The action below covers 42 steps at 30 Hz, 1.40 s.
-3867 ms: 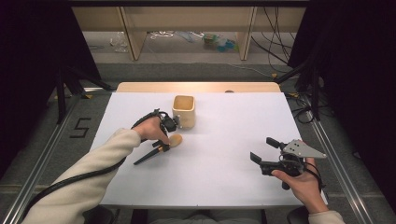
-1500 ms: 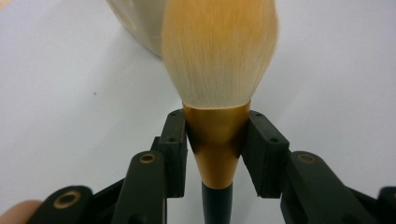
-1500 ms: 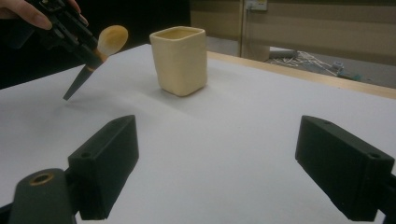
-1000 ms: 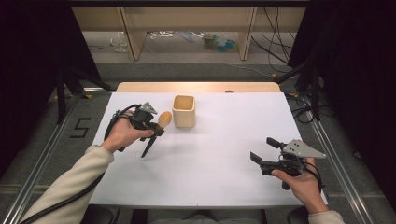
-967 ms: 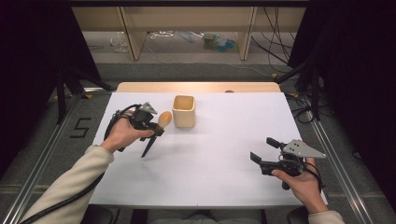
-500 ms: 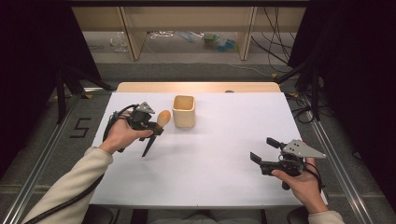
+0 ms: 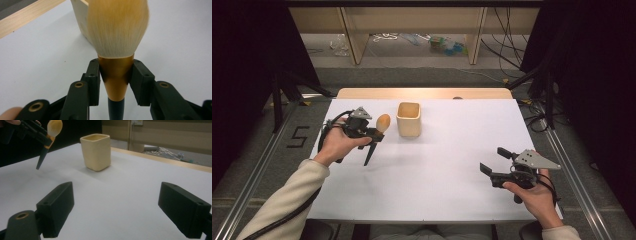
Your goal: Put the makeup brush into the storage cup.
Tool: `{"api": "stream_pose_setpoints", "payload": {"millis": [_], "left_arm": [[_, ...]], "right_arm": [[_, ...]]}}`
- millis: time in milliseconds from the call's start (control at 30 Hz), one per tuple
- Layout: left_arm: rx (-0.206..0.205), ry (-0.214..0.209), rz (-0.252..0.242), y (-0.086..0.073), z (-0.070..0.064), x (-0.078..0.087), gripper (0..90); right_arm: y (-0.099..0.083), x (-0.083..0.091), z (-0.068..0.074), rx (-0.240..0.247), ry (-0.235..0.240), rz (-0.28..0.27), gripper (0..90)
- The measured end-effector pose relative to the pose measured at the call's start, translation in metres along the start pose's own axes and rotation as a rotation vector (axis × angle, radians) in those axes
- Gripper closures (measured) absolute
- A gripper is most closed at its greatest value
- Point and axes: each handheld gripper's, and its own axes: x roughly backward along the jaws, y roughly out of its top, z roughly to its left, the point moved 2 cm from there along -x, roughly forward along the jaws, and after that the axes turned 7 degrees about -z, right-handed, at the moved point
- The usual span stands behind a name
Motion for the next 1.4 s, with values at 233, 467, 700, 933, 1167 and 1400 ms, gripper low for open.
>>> {"api": "stream_pose_setpoints", "payload": {"millis": [233, 467, 700, 933, 1167, 1400], "left_arm": [[0.004, 0.004, -0.018, 0.0, 0.002, 0.004, 62.5], [0.008, 0.01, -0.029, 0.001, 0.002, 0.006, 62.4], [0.01, 0.012, -0.045, 0.003, 0.002, 0.007, 62.5], [-0.029, 0.021, -0.067, 0.005, 0.005, 0.009, 62.4], [0.021, 0.02, -0.086, 0.006, 0.001, 0.01, 62.4], [0.036, 0.025, -0.11, 0.007, 0.0, 0.011, 62.4]], "right_arm": [[0.0, 0.0, 0.0, 0.0, 0.001, -0.002, 14.4], [0.0, 0.0, 0.0, 0.0, 0.0, -0.002, 14.3], [0.0, 0.0, 0.0, 0.001, 0.0, -0.004, 14.3], [0.0, 0.0, 0.0, -0.001, 0.001, -0.002, 14.3], [0.0, 0.0, 0.0, 0.0, 0.0, -0.004, 14.3], [0.0, 0.0, 0.0, -0.001, 0.0, -0.002, 14.3]]}}
